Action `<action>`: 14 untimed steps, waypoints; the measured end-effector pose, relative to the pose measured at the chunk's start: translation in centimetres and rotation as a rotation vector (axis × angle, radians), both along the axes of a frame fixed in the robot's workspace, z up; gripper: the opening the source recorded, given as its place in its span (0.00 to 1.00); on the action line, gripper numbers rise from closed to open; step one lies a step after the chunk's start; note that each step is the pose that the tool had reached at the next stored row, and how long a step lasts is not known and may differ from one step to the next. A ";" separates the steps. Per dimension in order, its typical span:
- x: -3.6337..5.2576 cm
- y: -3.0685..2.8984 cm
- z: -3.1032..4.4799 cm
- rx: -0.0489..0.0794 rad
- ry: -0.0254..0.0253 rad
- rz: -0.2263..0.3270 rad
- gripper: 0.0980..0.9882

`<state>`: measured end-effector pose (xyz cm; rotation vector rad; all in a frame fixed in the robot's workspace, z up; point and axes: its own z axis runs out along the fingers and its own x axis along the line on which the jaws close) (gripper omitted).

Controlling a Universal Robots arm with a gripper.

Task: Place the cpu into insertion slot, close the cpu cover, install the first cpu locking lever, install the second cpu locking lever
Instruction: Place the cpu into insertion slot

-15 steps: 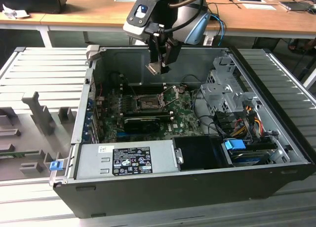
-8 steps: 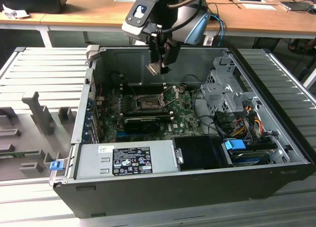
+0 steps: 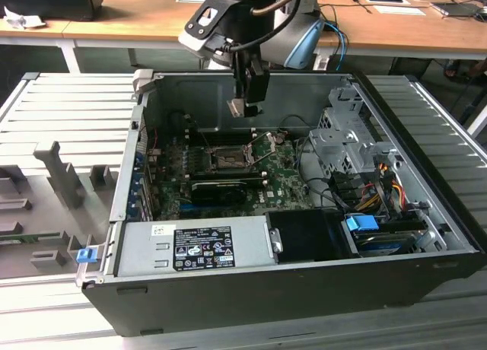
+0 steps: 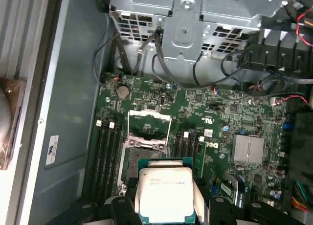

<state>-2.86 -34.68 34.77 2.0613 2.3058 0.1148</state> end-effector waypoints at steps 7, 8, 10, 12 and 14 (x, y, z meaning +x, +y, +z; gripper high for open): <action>-0.03 0.00 -0.33 0.000 0.0000 -0.042 0.48; -0.04 0.00 -0.39 0.000 -0.0001 -0.042 0.48; -0.05 0.00 -0.50 0.000 -0.0001 -0.043 0.48; -0.06 0.00 -0.67 0.000 -0.0001 -0.042 0.48; -0.07 0.00 -0.80 0.000 -0.0001 -0.042 0.48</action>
